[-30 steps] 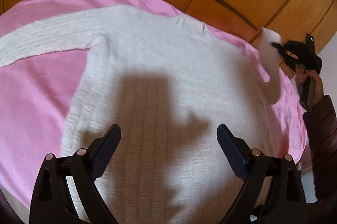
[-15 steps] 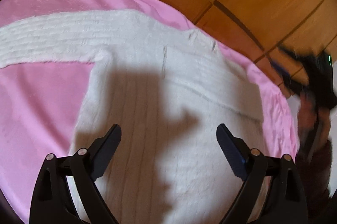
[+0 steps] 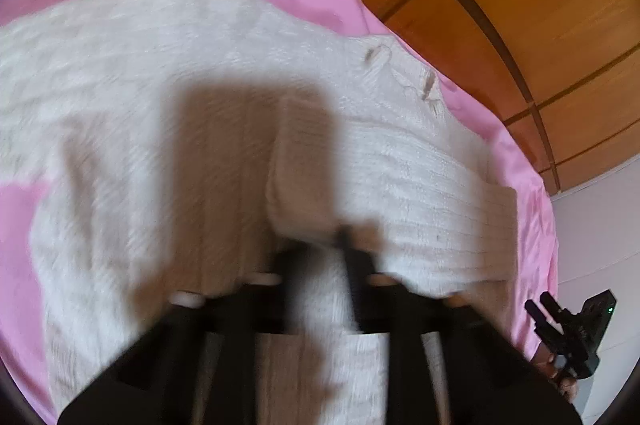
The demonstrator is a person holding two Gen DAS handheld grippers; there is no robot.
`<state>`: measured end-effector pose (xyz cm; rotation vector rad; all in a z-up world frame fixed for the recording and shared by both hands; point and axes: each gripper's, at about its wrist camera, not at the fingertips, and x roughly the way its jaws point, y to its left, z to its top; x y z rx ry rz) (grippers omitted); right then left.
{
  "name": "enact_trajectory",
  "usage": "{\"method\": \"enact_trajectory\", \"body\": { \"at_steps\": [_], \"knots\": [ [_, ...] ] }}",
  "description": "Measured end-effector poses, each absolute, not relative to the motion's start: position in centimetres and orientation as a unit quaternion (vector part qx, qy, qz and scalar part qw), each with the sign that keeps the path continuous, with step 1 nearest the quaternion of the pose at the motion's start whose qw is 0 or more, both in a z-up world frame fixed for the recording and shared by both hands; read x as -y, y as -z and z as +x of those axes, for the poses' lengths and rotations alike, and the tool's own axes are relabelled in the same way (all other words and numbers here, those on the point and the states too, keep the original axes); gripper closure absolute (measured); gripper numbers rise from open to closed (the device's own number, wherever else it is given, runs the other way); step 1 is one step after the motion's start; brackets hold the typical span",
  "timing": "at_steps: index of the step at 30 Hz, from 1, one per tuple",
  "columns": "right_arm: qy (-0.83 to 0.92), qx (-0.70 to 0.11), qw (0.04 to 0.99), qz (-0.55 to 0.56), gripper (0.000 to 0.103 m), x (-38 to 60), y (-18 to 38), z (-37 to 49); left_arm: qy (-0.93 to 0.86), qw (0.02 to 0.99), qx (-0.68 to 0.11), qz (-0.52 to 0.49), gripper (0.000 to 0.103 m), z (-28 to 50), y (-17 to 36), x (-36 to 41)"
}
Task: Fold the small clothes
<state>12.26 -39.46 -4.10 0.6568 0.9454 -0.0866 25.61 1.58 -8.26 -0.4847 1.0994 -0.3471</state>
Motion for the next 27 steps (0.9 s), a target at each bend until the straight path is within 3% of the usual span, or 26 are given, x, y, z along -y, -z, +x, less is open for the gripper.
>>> {"method": "enact_trajectory", "body": {
  "at_steps": [5, 9, 12, 14, 15, 16, 17, 25, 27],
  "knots": [
    [0.012, -0.439, 0.855, 0.277, 0.044, 36.7, 3.3, 15.7, 0.155, 0.843, -0.465, -0.222, 0.098, 26.3, 5.3, -2.5],
    [0.012, -0.458, 0.862, 0.216, 0.044, 33.1, 4.5, 19.2, 0.125, 0.848, -0.483, -0.179, 0.097, 27.3, 6.1, -2.4],
    [0.038, -0.498, 0.85, 0.168, 0.044, 30.6, 7.5, 21.1, 0.072, 0.858, -0.49, -0.138, 0.086, 27.2, 7.7, -2.6],
    [0.054, -0.492, 0.863, 0.105, 0.034, 28.6, 8.4, 20.9, 0.076, 0.857, -0.486, -0.152, 0.08, 26.8, 8.0, -3.3],
    [0.065, -0.484, 0.87, 0.075, 0.033, 27.6, 8.6, 20.7, 0.08, 0.855, -0.485, -0.165, 0.072, 26.4, 7.8, -3.8],
    [0.072, -0.478, 0.873, 0.059, 0.031, 27.0, 8.7, 20.6, 0.084, 0.854, -0.481, -0.177, 0.055, 26.0, 7.6, -4.2],
    [0.081, -0.47, 0.878, 0.041, 0.029, 26.4, 9.0, 20.3, 0.084, 0.856, -0.473, -0.188, 0.048, 25.4, 7.3, -4.9],
    [0.088, -0.461, 0.882, 0.036, 0.02, 25.9, 9.7, 20.8, 0.041, 0.85, -0.428, -0.305, 0.048, 18.4, 6.5, -16.5],
    [0.088, -0.46, 0.883, 0.033, 0.02, 25.8, 9.8, 20.9, -0.002, 0.848, -0.407, -0.34, 0.042, 16.3, 7.1, -20.8]
  ]
}}
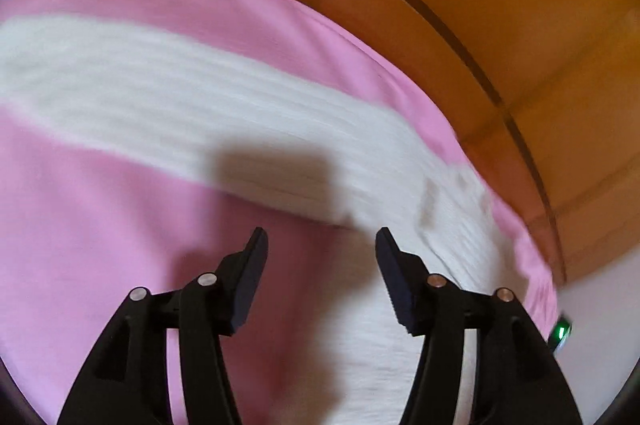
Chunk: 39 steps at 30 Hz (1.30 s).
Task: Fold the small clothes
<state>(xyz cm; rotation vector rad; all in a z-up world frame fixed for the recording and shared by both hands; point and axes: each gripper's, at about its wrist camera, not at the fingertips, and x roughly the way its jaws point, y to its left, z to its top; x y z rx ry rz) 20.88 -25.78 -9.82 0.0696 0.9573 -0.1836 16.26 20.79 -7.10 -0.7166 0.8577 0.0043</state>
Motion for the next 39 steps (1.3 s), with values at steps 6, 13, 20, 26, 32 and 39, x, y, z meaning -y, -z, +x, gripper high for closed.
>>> {"method": "enact_trajectory", "body": {
  "at_steps": [6, 13, 20, 26, 32, 39],
  "knots": [
    [0.09, -0.454, 0.886, 0.028, 0.019, 25.8, 9.7, 20.4, -0.119, 0.817, -0.339, -0.452, 0.04, 11.0, 8.6, -33.1],
    [0.094, -0.452, 0.887, 0.02, 0.019, 25.6, 9.7, 20.2, -0.157, 0.748, -0.294, -0.574, 0.05, 10.3, 11.8, -41.7],
    [0.096, -0.453, 0.886, 0.017, 0.019, 25.4, 9.7, 20.2, -0.171, 0.763, -0.309, -0.542, 0.097, 13.5, 11.2, -42.9],
    [0.097, -0.452, 0.887, 0.012, 0.019, 25.3, 9.8, 20.2, -0.069, 0.845, -0.29, -0.444, 0.097, 16.2, 4.3, -35.8],
    [0.096, -0.451, 0.887, 0.016, 0.019, 25.4, 9.8, 20.2, 0.07, 0.884, -0.312, -0.342, 0.097, 19.9, 0.3, -22.5],
    [0.093, -0.449, 0.888, 0.024, 0.019, 25.7, 9.7, 20.1, 0.146, 0.864, -0.413, -0.248, 0.06, 23.3, 4.5, -8.6]
  ]
}}
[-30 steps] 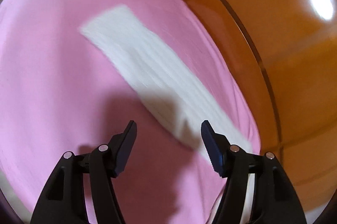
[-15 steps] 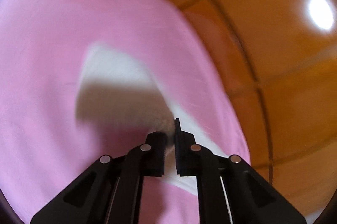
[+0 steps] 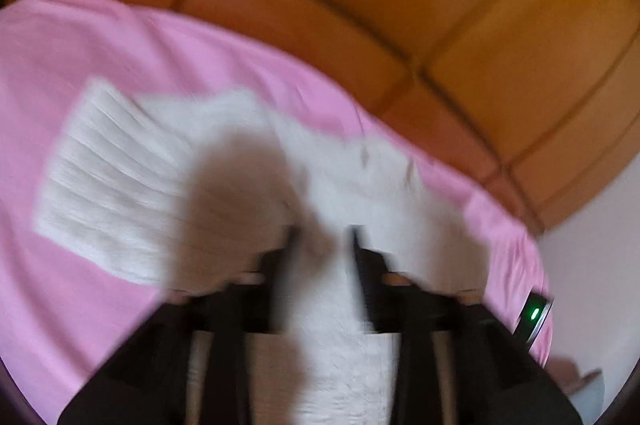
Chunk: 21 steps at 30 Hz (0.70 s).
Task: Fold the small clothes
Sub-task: 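Grasp the other sleeve with the right gripper and lay it across the folded body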
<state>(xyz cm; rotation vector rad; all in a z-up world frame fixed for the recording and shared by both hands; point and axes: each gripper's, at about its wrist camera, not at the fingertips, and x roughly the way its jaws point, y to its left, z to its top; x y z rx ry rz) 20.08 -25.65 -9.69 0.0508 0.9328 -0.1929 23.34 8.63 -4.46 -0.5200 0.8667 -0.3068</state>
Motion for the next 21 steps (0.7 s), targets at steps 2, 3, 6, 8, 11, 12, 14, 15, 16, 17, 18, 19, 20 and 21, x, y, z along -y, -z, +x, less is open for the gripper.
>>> {"method": "enact_trajectory", "body": {
  "at_steps": [2, 3, 6, 8, 11, 12, 14, 15, 16, 17, 18, 19, 20, 21],
  "knots": [
    [0.091, -0.448, 0.889, 0.028, 0.019, 25.7, 9.7, 20.1, 0.148, 0.865, -0.425, -0.221, 0.06, 22.9, 5.2, -6.9],
    [0.09, -0.448, 0.889, 0.029, 0.019, 25.7, 9.7, 20.0, 0.15, 0.866, -0.427, -0.213, 0.06, 22.2, 5.2, -6.5],
    [0.089, -0.448, 0.889, 0.03, 0.019, 25.8, 9.7, 20.1, 0.139, 0.875, -0.419, -0.196, 0.057, 18.3, 5.4, -6.2],
    [0.09, -0.45, 0.888, 0.027, 0.019, 25.7, 9.6, 20.1, 0.126, 0.879, -0.419, -0.189, 0.057, 16.5, 5.5, -6.7],
    [0.086, -0.442, 0.892, 0.025, 0.023, 25.2, 8.1, 19.9, 0.106, 0.883, -0.425, -0.169, 0.058, 13.2, 7.0, -7.6],
    [0.077, -0.431, 0.898, 0.036, 0.027, 25.0, 7.3, 19.6, 0.105, 0.882, -0.427, -0.169, 0.058, 12.6, 7.4, -7.9],
    [0.039, -0.411, 0.908, 0.079, 0.033, 23.9, 5.2, 19.3, 0.098, 0.879, -0.433, -0.173, 0.057, 11.7, 8.2, -8.7],
    [-0.002, -0.413, 0.905, 0.097, 0.036, 22.7, 4.4, 19.6, 0.097, 0.878, -0.434, -0.177, 0.057, 11.4, 8.9, -8.9],
    [-0.045, -0.424, 0.898, 0.109, 0.044, 21.1, 4.1, 20.2, 0.096, 0.877, -0.435, -0.179, 0.058, 11.3, 9.4, -9.1],
    [-0.075, -0.433, 0.892, 0.109, 0.051, 19.5, 3.9, 20.8, 0.095, 0.877, -0.434, -0.181, 0.058, 11.2, 9.6, -9.2],
    [-0.094, -0.438, 0.888, 0.108, 0.052, 18.3, 3.9, 21.2, 0.096, 0.879, -0.429, -0.185, 0.058, 11.1, 9.8, -9.4],
    [-0.125, -0.452, 0.876, 0.112, 0.055, 16.3, 4.2, 22.0, 0.096, 0.88, -0.427, -0.184, 0.057, 11.1, 9.9, -9.3],
    [-0.143, -0.465, 0.865, 0.119, 0.059, 15.1, 4.6, 22.7, 0.097, 0.882, -0.425, -0.181, 0.057, 11.1, 10.0, -9.2],
    [-0.154, -0.479, 0.855, 0.125, 0.059, 13.7, 5.2, 23.5, 0.098, 0.884, -0.422, -0.175, 0.057, 11.1, 10.2, -9.1]
  ]
}}
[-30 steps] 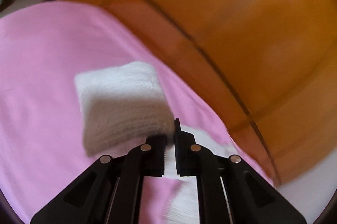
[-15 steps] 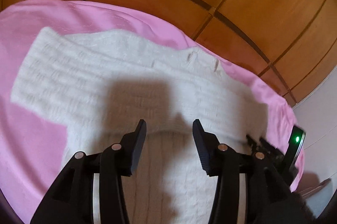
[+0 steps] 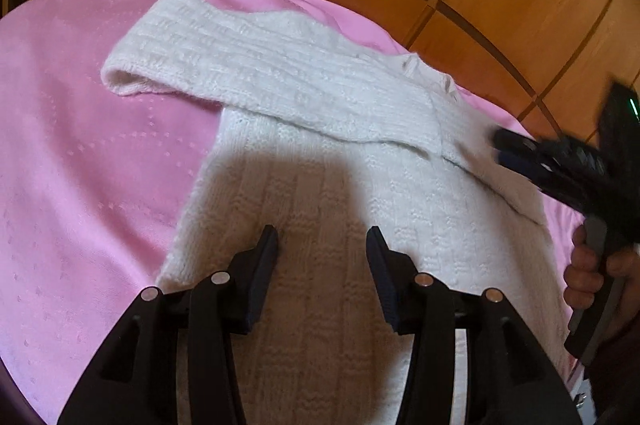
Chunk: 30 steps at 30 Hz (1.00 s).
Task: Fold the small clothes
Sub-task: 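Grasp the other sleeve with the right gripper and lay it across the folded body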
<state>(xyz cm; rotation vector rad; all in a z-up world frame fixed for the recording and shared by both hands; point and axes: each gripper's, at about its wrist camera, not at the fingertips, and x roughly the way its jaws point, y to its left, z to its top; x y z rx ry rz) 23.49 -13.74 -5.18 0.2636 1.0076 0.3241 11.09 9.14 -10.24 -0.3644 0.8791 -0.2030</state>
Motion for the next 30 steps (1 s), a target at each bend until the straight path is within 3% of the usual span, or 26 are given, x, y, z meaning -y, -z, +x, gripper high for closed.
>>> {"method": "enact_trajectory", "body": {
  "at_steps": [3, 5, 7, 13, 19, 24, 30],
  "knots": [
    [-0.157, -0.51, 0.835, 0.132, 0.061, 10.5, 7.2, 25.7, 0.099, 0.888, -0.416, -0.169, 0.057, 10.9, 10.6, -9.1],
    [-0.16, -0.528, 0.823, 0.136, 0.084, 8.8, 8.2, 26.9, 0.1, 0.888, -0.415, -0.171, 0.055, 10.9, 10.6, -9.2],
    [-0.171, -0.53, 0.821, 0.128, 0.097, 7.6, 8.3, 27.2, 0.111, 0.888, -0.412, -0.173, 0.052, 10.9, 10.7, -9.2],
    [-0.192, -0.437, 0.877, 0.053, 0.097, 5.6, -0.2, 26.0, 0.109, 0.892, -0.407, -0.162, 0.05, 11.1, 10.8, -8.7],
    [-0.13, -0.357, 0.924, 0.05, 0.097, 12.0, -7.2, 25.6, 0.107, 0.893, -0.408, -0.157, 0.05, 11.1, 10.8, -8.4],
    [-0.042, -0.386, 0.917, 0.088, 0.098, 20.1, -4.9, 25.9, 0.107, 0.893, -0.408, -0.155, 0.05, 11.3, 10.7, -8.1],
    [0.036, -0.448, 0.883, 0.131, 0.098, 26.5, 1.8, 24.6, 0.105, 0.891, -0.414, -0.15, 0.05, 11.4, 10.6, -8.0]
  ]
}}
